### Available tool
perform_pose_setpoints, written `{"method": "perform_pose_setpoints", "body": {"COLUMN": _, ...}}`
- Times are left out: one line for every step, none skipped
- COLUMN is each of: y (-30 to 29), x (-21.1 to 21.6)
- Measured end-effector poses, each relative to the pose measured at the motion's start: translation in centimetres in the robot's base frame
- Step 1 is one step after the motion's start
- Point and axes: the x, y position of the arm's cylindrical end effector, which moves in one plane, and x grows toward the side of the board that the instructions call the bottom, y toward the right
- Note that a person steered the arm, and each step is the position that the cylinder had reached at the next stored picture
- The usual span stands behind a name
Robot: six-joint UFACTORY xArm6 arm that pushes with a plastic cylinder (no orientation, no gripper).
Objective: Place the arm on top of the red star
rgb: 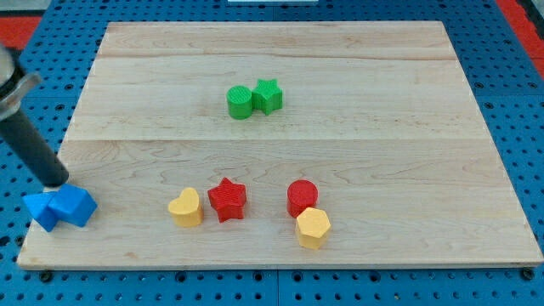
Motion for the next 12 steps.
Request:
{"method": "perform_pose_setpoints", "body": {"y": 2.8, "x": -3.1}}
{"method": "perform_pose_setpoints", "body": {"y": 4.4, "x": -3.4}}
{"method": "perform_pose_setpoints", "body": {"y": 4.6, "x": -3.4}}
{"method": "perform_pose_setpoints", "body": {"y": 4.6, "x": -3.3}}
{"method": "perform_pose_setpoints", "body": {"y": 5.2, "x": -3.3}}
{"method": "perform_pose_setpoints", "body": {"y": 11.2, "x": -3.1}}
{"method": "perform_pose_setpoints", "body": {"y": 13.0, "x": -3.1}}
{"method": "perform_pose_setpoints", "body": {"y": 13.9, "x": -3.1}}
{"method": "perform_pose_setpoints", "body": {"y": 15.3, "x": -3.1}}
{"method": "perform_pose_setpoints", "body": {"y": 17.1, "x": -3.1}}
{"method": "perform_pose_setpoints", "body": {"y": 18.8, "x": -3.1}}
{"method": "perform_pose_setpoints", "body": {"y": 20.1, "x": -3.1}}
